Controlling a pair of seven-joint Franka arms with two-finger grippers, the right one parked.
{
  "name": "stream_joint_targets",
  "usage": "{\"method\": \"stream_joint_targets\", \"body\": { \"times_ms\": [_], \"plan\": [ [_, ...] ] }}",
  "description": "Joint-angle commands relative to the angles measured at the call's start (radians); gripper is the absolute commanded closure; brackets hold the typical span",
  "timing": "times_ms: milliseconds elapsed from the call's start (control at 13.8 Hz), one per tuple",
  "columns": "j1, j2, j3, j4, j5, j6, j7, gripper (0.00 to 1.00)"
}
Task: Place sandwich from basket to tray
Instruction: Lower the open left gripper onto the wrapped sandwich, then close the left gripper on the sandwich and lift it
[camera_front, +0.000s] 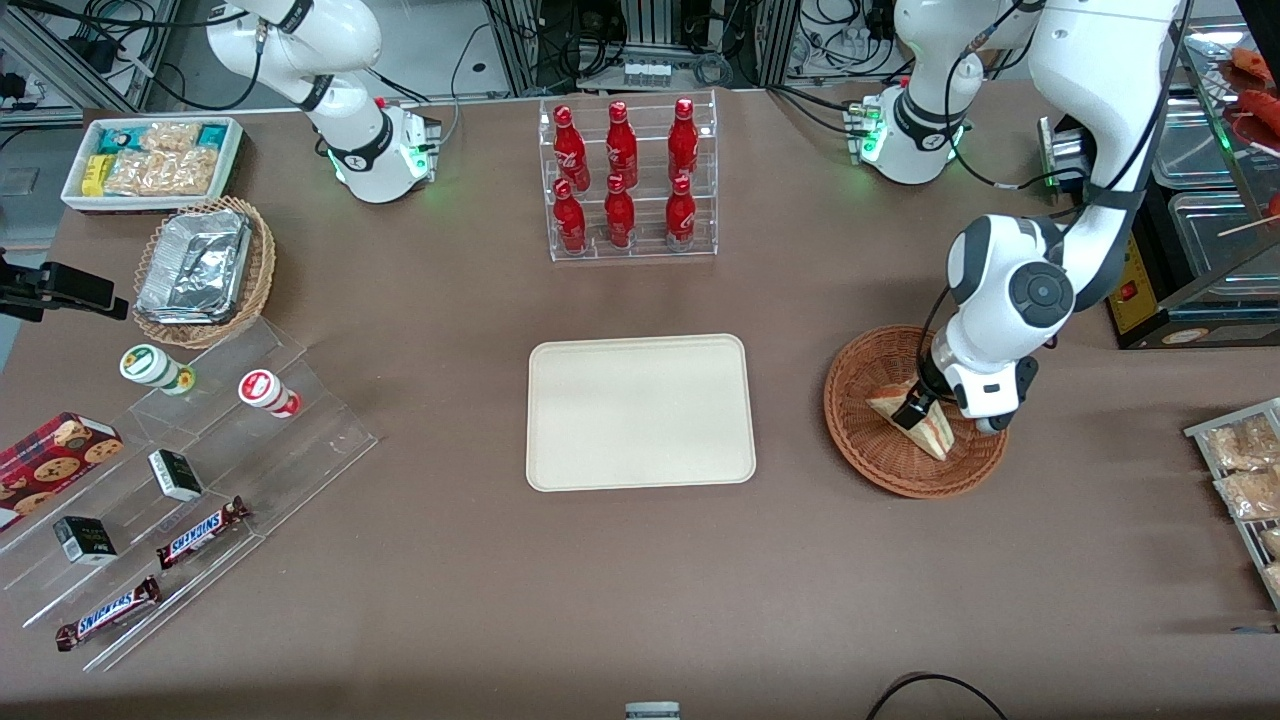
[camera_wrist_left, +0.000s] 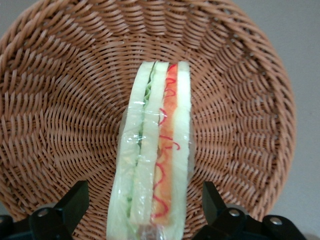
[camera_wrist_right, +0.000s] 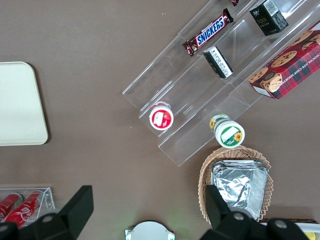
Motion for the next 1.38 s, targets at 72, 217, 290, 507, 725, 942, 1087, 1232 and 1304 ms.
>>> {"method": "stream_joint_targets", "body": {
  "times_ms": [72, 217, 290, 507, 725, 942, 1087, 1232, 1304],
  "plan": [
    [0.001, 0.015, -0.001, 0.021, 0.001, 0.013, -0.075, 0.93],
    [0.000, 0.013, -0.001, 0.041, 0.006, -0.003, -0.070, 1.00],
    [0.000, 0.010, -0.001, 0.056, 0.015, -0.027, -0.067, 1.00],
    [-0.010, 0.007, -0.008, 0.163, 0.083, -0.183, -0.063, 1.00],
    [-0.043, 0.018, -0.008, 0.306, 0.081, -0.364, 0.026, 1.00],
    [-0.111, 0.054, -0.010, 0.381, 0.078, -0.414, 0.116, 1.00],
    [-0.157, 0.091, -0.011, 0.447, 0.067, -0.463, 0.153, 1.00],
    [-0.194, 0.146, -0.054, 0.530, 0.060, -0.498, 0.161, 1.00],
    [-0.207, 0.168, -0.077, 0.557, 0.060, -0.507, 0.158, 1.00]
  ]
}}
